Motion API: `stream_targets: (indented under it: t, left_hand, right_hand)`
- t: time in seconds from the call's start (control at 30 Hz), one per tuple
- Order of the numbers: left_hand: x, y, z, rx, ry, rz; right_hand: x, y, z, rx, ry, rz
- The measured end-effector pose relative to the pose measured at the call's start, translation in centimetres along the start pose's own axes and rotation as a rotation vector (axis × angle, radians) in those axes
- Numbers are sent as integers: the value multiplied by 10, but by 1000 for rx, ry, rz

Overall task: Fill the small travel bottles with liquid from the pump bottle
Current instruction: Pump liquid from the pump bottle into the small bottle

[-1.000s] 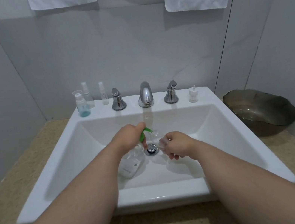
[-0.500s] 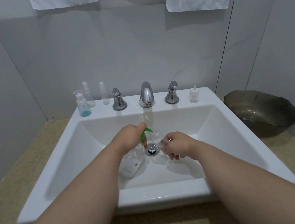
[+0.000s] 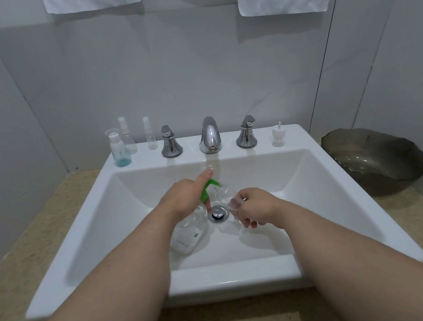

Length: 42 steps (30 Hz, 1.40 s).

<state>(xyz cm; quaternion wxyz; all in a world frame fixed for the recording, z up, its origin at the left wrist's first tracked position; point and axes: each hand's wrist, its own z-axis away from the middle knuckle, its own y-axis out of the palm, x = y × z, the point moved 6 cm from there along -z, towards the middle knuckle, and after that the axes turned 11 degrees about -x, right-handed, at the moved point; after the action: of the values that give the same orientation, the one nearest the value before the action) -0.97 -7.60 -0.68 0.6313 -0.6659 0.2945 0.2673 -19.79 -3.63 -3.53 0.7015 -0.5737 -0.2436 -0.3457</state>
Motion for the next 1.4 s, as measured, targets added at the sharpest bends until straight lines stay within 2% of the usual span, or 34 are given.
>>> stream_targets:
  t: [0.7, 1.0, 1.4]
  left_hand:
    - [-1, 8, -5, 75, 8, 58]
    - [-1, 0, 0, 6, 23, 51]
    - [1, 4, -3, 6, -15, 56]
  right_hand:
    - [-1, 1, 0, 1, 4, 1]
    - [0, 0, 0, -2, 6, 1]
    - [-1, 0, 0, -1, 0, -3]
